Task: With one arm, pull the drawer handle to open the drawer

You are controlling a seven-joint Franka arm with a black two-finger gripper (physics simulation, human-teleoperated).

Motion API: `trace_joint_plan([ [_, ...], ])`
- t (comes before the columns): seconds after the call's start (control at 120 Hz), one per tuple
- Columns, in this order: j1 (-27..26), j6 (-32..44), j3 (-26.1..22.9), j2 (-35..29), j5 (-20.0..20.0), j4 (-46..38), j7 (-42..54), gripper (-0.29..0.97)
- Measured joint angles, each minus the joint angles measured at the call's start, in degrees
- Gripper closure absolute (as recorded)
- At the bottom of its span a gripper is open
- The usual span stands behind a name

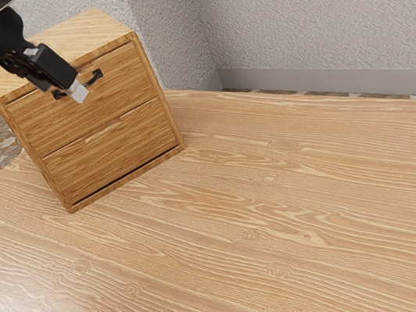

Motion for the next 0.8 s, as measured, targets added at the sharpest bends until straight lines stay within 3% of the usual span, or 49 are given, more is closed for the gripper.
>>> trace_joint_plan([
  [0.283, -0.79, 8.26, 12.01, 8.04, 1.18, 0.13, 1.91, 0.0],
  [0.358, -0.51, 11.36, 15.14, 9.96, -0.88, 0.9, 2.28, 0.0],
  [0.533, 4.5, 17.7, 17.3, 15.17, -6.32, 2.15, 1.93, 0.0],
  [0.7, 2.85, 20.15, 17.05, 15.87, -10.11, 2.4, 1.64, 0.0],
  [0.75, -4.08, 20.6, 22.77, 14.91, -10.41, 2.25, 1.56, 0.0],
  [0.8, -21.83, 20.99, 37.35, 11.5, -10.36, 1.08, 1.43, 0.0],
])
